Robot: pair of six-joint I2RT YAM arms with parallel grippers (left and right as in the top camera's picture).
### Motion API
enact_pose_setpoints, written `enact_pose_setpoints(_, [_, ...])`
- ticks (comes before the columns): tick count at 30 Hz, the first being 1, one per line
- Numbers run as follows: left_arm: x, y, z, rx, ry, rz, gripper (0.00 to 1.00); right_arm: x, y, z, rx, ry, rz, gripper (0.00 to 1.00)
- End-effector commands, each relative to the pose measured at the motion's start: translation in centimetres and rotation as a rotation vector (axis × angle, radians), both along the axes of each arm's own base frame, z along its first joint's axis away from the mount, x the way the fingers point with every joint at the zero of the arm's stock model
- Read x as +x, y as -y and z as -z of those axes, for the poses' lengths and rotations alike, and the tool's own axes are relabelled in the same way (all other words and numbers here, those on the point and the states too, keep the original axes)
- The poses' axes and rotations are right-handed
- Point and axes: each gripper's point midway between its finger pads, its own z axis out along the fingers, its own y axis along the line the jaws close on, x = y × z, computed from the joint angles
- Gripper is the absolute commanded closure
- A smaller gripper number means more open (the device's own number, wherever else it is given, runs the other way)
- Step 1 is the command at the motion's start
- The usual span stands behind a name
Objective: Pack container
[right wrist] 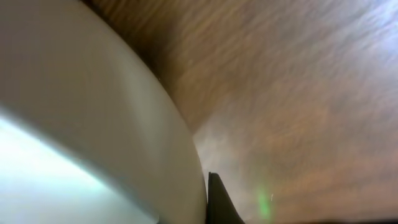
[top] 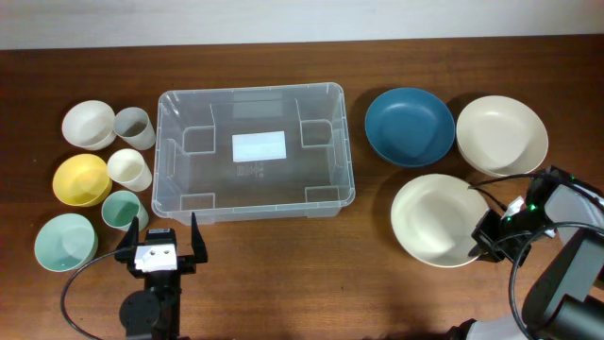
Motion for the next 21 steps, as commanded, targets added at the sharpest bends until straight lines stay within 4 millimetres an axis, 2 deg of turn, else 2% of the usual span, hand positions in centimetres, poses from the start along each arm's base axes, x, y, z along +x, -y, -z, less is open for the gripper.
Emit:
enact_pose_setpoints(1, [0.0, -0.2, 0.1, 0.016, -0.004, -0.008, 0.00, 1.9, -0.5, -3.0, 0.038, 0.149, -0.051, 0.96])
enact_pose_setpoints(5, [0.0, -0.2, 0.1, 0.016, -0.004, -0.008, 0.00, 2.5, -1.0, -6.3, 0.037, 0.230, -0.044, 0.96])
enact_pose_setpoints(8, [0.0, -0.2, 0.1, 0.016, -0.004, -0.008, 0.00, 3.5, -1.6, -9.9, 0.040, 0.344, -0.041, 0.96])
enact_pose_setpoints(13, [0.0, -0.2, 0.1, 0.016, -0.004, -0.008, 0.00, 4.2, -1.2, -15.5, -0.061, 0.501, -0.061, 0.96])
enact_pose_setpoints(15, [0.0, -0.2, 0.1, 0.016, -0.004, -0.008, 0.00, 4.3, -0.3, -16.7, -0.138, 0.538, -0.070, 0.95])
enact_pose_setpoints(17, [0.0, -0.2, 0.1, 0.016, -0.004, -0.008, 0.00, 3.7, 1.3, -16.5, -0.238, 0.505, -0.059, 0.66])
enact_pose_setpoints(19, [0.0, -0.2, 0.1, 0.016, -0.004, -0.008, 0.00, 3.0, 1.7, -15.7, -0.261, 0.448, -0.043, 0.39])
enact_pose_setpoints(20, [0.0, -0.2, 0.1, 0.016, -0.004, -0.008, 0.00, 2.6, 1.5, -15.0, -0.245, 0.422, -0.043, 0.30])
enact_pose_setpoints(21, [0.0, -0.2, 0.1, 0.016, -0.004, -0.008, 0.00, 2.4, 1.4, -14.3, -0.232, 0.403, -0.043, 0.28])
